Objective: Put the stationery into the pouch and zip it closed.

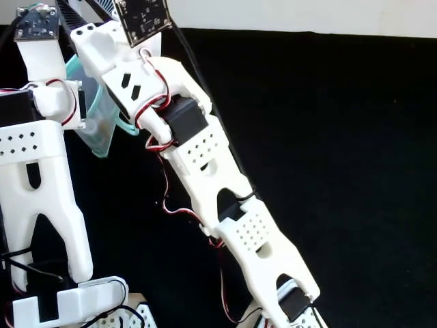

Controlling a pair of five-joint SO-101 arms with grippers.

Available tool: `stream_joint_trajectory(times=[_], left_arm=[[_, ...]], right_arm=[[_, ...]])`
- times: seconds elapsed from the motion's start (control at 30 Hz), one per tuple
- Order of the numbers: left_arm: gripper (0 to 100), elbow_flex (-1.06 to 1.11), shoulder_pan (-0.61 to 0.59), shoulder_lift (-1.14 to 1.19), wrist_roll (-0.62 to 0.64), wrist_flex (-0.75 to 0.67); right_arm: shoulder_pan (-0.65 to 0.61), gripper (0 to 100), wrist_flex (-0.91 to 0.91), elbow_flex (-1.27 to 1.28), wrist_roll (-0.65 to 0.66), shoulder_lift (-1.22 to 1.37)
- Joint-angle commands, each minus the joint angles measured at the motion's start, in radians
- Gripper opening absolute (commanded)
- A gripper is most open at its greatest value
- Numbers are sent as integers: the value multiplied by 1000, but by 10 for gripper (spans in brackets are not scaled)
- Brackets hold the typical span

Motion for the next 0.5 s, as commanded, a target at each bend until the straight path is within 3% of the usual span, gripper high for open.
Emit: stream_joint_trajectory(times=[0.0,0.23,0.47], left_arm=[[7,33,-16,13,-11,-6],[7,28,-119,12,-11,-40],[7,28,-128,12,-11,-41]], right_arm=[[-10,7,59,-79,-6,33],[-7,7,163,-79,-6,108],[-8,7,232,-79,-6,125]])
